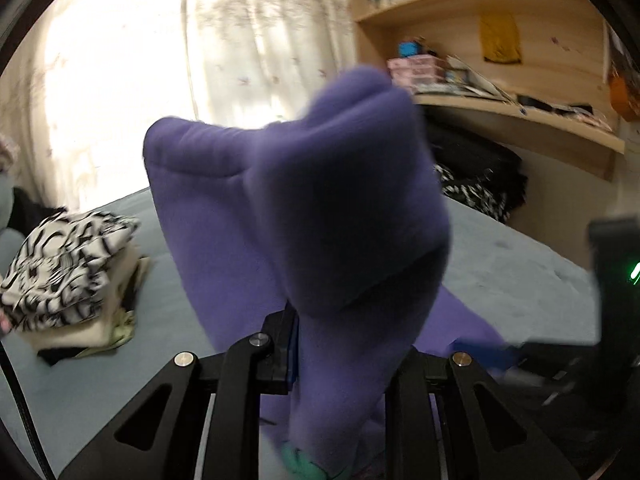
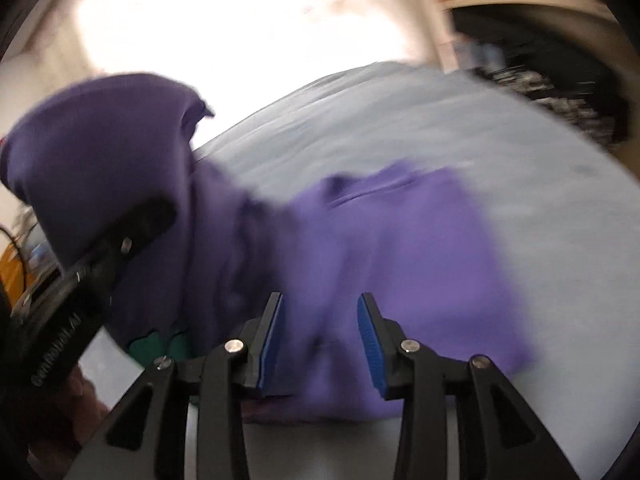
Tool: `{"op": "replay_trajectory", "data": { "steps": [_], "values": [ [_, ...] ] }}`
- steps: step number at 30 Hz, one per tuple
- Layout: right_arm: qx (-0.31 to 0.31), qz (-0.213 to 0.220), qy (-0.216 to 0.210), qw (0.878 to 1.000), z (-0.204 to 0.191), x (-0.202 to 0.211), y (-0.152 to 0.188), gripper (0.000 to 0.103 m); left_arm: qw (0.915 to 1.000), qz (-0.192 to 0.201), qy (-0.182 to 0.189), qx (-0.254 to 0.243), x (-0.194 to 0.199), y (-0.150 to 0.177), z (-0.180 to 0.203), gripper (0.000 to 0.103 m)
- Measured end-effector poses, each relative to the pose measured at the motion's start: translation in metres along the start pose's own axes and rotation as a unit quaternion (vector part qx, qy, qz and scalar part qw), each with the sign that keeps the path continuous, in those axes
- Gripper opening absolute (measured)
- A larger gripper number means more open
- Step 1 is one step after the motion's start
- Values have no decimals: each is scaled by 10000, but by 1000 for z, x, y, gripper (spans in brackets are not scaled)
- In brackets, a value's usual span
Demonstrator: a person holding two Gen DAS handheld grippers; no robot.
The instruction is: Fold large clothes
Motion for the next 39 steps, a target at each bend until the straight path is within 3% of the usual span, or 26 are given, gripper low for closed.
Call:
{"op": "replay_trajectory", "data": {
  "steps": [7, 10, 13, 21, 24, 25, 26, 28, 29, 33, 36, 39],
  "values": [
    [-893, 115, 850, 9923, 97, 27, 3, 38, 9950, -628, 431, -640, -40, 27, 91, 17],
    [-1162, -12, 989, 9883, 118, 26, 15, 38, 9893, -1051, 352, -945, -64, 54, 115, 18],
    [-1420, -160, 943, 9852, 133, 26, 30, 38, 9836, -1288, 145, -1253, -84, 77, 123, 19],
    [-1585, -124, 965, 9825, 143, 37, 39, 38, 9812, -1420, 234, -1286, -92, 86, 129, 23],
    [-1616, -101, 936, 9824, 145, 39, 36, 38, 9802, -1464, 313, -1294, -87, 78, 127, 33],
    [-1605, -74, 921, 9827, 143, 41, 35, 39, 9793, -1496, 394, -1302, -86, 74, 132, 42],
    [-1584, -49, 919, 9831, 143, 43, 33, 39, 9786, -1531, 488, -1286, -81, 70, 135, 56],
    [-1540, -13, 918, 9838, 143, 46, 29, 40, 9776, -1587, 716, -1183, -76, 63, 138, 73],
    [-1515, 14, 914, 9842, 142, 49, 26, 41, 9778, -1582, 821, -1100, -72, 60, 139, 76],
    [-1433, 83, 901, 9855, 136, 56, 19, 42, 9735, -1798, 1206, -740, -63, 53, 143, 76],
    [-1290, 120, 881, 9876, 129, 61, 12, 42, 9685, -1970, 1509, -193, -53, 44, 134, 76],
    [-1074, 150, 783, 9910, 119, 65, -2, 42, 9668, -1968, 1617, 216, -42, 29, 117, 76]
  ]
}}
Point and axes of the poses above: each gripper's, at about its wrist camera, not at the fingertips, and x roughly against the way its jaws point, z to its right, y to its underside, the point moved 9 cm from there along -x, roughly the way its jaws point, and after that the axes turned 9 degrees about x, right-handed, at the moved point
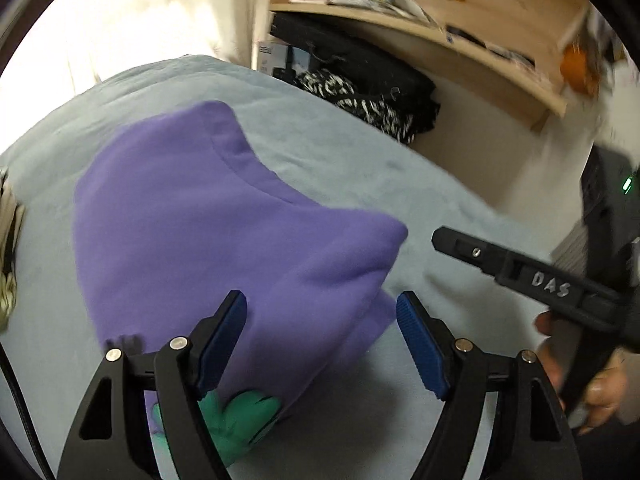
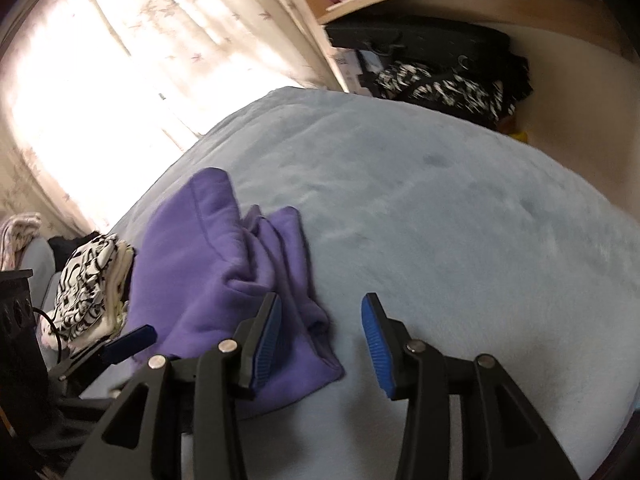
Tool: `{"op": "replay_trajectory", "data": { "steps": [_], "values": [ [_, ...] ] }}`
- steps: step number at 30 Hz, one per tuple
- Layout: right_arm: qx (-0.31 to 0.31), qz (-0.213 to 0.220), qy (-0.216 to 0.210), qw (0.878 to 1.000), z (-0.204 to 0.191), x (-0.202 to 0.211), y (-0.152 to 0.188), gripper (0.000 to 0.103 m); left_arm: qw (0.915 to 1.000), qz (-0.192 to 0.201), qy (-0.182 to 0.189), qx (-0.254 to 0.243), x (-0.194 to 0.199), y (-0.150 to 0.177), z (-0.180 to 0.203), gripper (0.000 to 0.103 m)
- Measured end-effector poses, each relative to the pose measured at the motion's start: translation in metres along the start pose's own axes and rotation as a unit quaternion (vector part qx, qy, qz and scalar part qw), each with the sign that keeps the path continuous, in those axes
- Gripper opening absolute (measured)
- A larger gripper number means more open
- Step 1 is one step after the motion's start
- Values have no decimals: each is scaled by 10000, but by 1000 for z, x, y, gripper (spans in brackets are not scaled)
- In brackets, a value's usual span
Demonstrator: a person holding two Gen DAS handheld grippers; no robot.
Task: Fold large clothes
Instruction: 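Press and square the folded hoodie bundle with both tools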
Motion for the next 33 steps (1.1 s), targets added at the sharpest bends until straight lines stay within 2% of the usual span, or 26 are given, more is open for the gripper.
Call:
{"op": "replay_trajectory", "data": {
  "steps": [4, 8, 11, 16, 18, 20, 22, 28, 33],
  "values": [
    [230, -30, -398, 9989, -16, 0, -20, 42, 9984, 229, -189, 483, 27, -20, -38, 76],
    [357, -407, -883, 9946, -32, -21, -45, 42, 9919, 304, -646, 1048, 35, -43, -94, 76],
    [460, -738, -1174, 9893, -44, -47, -61, 42, 9850, 183, -731, 1552, 30, -55, -137, 76],
    [407, -1363, -1700, 9751, -61, -97, -82, 42, 9779, -103, -634, 1990, 5, -63, -184, 76],
    [354, -1565, -1940, 9678, -68, -118, -86, 43, 9762, -192, -609, 2072, -3, -61, -193, 75],
    [370, -1702, -2094, 9622, -74, -137, -92, 56, 9751, -289, -525, 2133, -13, -60, -197, 75],
    [397, -1749, -2217, 9585, -77, -152, -97, 59, 9748, -340, -413, 2164, -21, -60, -198, 76],
    [360, -1991, -2390, 9497, -80, -187, -95, 59, 9772, -347, -145, 2090, -42, -68, -202, 76],
    [327, -2422, -2661, 9324, -90, -204, -76, 59, 9777, -398, 11, 2062, -54, -69, -203, 79]
  ]
}}
Point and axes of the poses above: each gripper's, at about its wrist camera, not at the fingertips, and x roughly against the way its jaws point, z to its right, y to its underside, the point moved 9 cm from there along -x, roughly the way its jaws point, and after that the axes turned 9 degrees about x, right-handed, at the moved point
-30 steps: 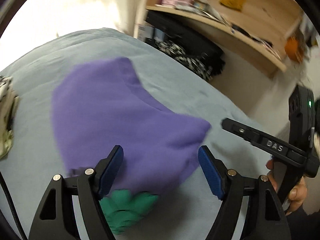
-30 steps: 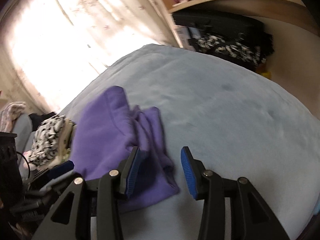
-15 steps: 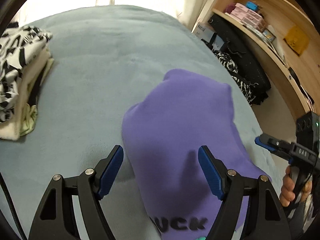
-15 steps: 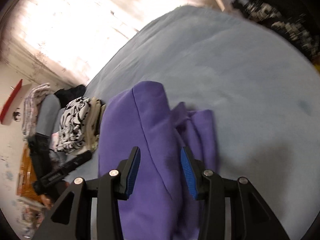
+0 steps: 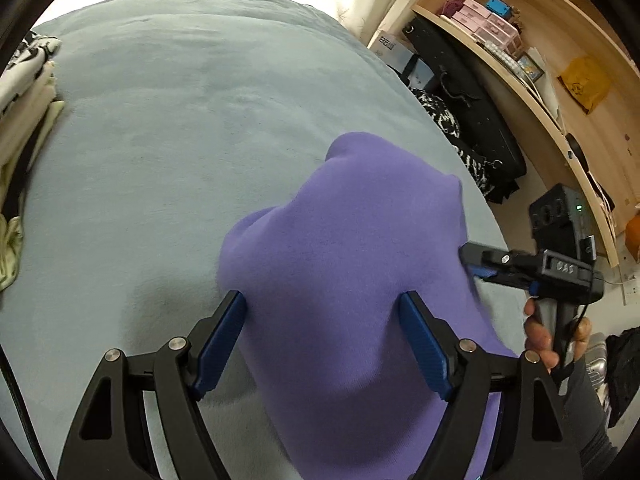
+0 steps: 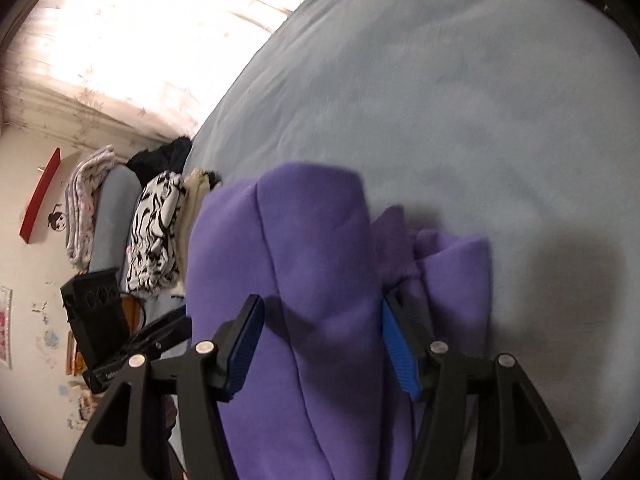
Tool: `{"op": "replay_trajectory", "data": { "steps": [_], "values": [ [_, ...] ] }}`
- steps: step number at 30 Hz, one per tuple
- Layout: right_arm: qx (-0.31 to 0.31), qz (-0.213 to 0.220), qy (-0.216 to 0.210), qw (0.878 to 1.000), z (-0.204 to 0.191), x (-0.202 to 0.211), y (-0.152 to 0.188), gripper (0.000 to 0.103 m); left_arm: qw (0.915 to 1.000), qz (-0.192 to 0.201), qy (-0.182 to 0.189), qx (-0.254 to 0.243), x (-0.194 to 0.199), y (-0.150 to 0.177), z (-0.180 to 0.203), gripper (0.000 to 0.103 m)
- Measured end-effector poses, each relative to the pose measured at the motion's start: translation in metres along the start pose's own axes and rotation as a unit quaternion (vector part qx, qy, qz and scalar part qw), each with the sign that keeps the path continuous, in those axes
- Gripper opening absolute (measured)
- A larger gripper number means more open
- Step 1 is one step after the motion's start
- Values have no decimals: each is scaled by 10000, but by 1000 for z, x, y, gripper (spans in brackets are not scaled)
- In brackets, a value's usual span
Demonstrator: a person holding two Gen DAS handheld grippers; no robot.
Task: Fold large clothes
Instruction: 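Press and square the folded hoodie bundle with both tools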
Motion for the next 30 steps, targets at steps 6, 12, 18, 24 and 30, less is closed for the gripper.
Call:
{"op": "replay_trajectory", "data": {
  "steps": [6, 12, 18, 24, 30],
  "values": [
    [320, -5, 336, 9989, -4, -2, 9, 24, 9996, 47, -207, -178, -9, -2, 8, 79],
    [851, 308, 966, 9912, -20, 34, 25, 11, 9972, 51, -559, -492, -8, 1, 32, 79],
    [648, 661, 1293, 9873, -13, 78, 41, 11, 9877, 139, -1092, -1113, -10, 11, 65, 79],
    [38, 372, 1628, 9860, 36, 36, 44, 11, 9703, 250, -1929, -1437, -37, 10, 77, 83],
    [-290, 384, 1692, 9844, 58, 20, 40, 27, 9637, 437, -2139, -1536, -47, 6, 84, 89]
  ]
}}
Point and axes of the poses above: each gripper's, at about its wrist camera, not at the fingertips, and x roughly against the way its jaws point, z to its right, y to its underside, the point moved 9 cm from there along -x, roughly the way its jaws point, and after that the axes turned 9 degrees about x, right-handed, at the moved point
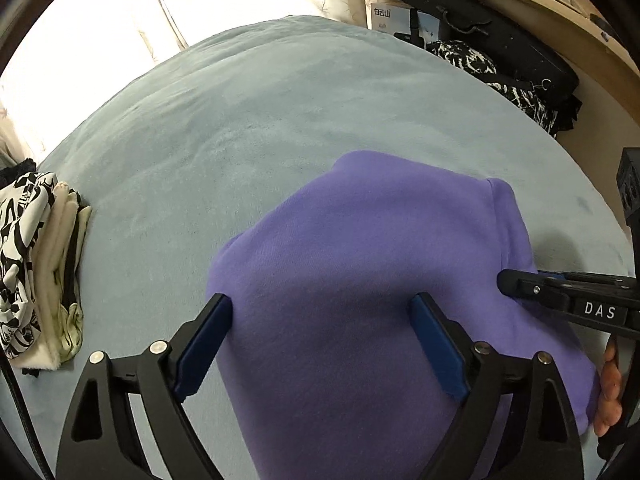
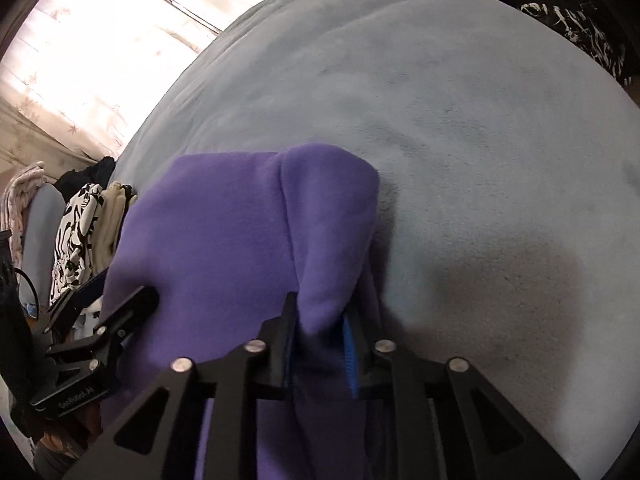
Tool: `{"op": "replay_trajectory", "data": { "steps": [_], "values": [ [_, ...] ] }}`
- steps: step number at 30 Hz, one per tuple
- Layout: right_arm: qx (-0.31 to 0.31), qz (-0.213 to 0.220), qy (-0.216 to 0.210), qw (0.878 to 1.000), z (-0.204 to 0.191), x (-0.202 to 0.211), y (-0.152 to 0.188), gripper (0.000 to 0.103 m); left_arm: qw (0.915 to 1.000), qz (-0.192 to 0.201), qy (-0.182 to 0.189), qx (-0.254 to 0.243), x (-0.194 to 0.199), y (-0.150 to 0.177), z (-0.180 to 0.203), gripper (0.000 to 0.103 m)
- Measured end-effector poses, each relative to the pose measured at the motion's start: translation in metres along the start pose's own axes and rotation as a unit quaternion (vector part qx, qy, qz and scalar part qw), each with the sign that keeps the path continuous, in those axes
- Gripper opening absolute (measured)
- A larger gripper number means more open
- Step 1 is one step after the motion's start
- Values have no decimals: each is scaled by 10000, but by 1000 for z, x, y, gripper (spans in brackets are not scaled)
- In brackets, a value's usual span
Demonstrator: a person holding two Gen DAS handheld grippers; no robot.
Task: Fold large clothes
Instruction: 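Press and square the folded hoodie bundle with both tools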
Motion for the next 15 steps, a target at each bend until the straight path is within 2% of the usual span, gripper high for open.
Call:
{"op": "replay_trajectory", "data": {
  "steps": [3, 4, 9, 15],
  "values": [
    [-45, 22, -120, 9999, 4, 9, 2, 38, 9999, 68, 82, 16, 4, 3, -1, 90],
    [-135, 35, -102, 9999, 6, 14, 2, 45, 9999, 76, 119, 54, 6, 3, -2, 90],
    [-195, 124, -165, 9996, -4, 42, 7, 46, 9992, -14, 344, 221, 19, 4, -9, 90],
    [278, 193, -39, 9994, -31, 77, 22, 46, 9988, 174, 462, 75, 67, 14, -7, 90]
  ]
}}
Point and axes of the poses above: each gripper's, at about its wrist camera, not at the fingertips, and x roughly against the way its jaws point, z to its right, y to its underside, the point moved 9 cm from there along -x, roughly the way its jaws point, and after that the axes turned 9 degrees about x, right-handed, at the moved point
